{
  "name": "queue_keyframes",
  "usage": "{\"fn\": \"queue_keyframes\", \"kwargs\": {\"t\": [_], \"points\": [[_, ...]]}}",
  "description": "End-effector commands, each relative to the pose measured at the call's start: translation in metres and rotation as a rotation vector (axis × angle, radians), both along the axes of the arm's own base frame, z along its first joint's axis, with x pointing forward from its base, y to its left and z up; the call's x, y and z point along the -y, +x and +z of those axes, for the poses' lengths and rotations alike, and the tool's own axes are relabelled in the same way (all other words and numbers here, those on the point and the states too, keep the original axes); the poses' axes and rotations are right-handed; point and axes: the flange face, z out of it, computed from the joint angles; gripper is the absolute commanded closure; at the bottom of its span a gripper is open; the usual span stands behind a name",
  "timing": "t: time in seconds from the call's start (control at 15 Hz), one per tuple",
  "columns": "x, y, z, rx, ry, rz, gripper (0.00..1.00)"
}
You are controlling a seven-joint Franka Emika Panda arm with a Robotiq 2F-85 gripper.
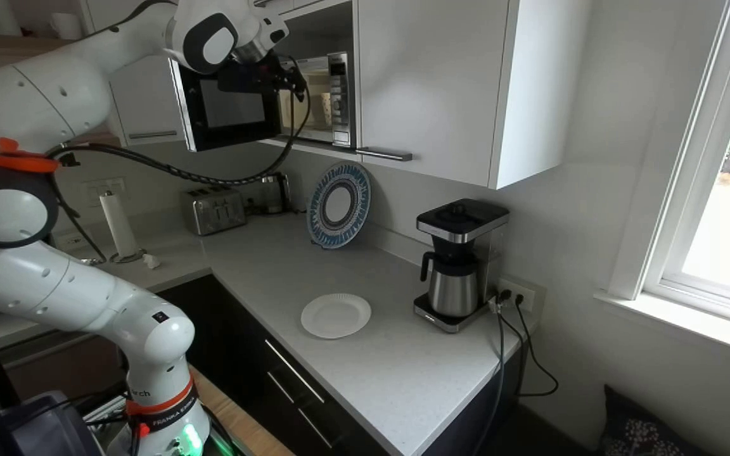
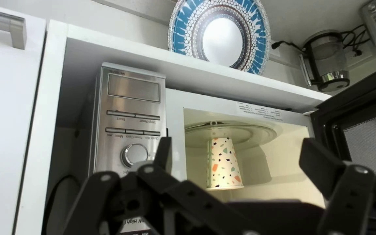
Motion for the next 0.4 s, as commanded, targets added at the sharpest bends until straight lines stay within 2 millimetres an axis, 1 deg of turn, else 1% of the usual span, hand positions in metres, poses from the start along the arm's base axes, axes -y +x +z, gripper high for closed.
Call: {"fn": "queue_keyframes", "kwargs": {"t": [0.0,0.07,0.33], "points": [[0.006,-0.018,-0.007,0.019,0.027,0.023,0.0],[0.003,-0.006,0.0,0.005,0.008,0.004,0.0],[0.006,-0.014,0.0,0.012,0.016,0.007,0.0]]}}
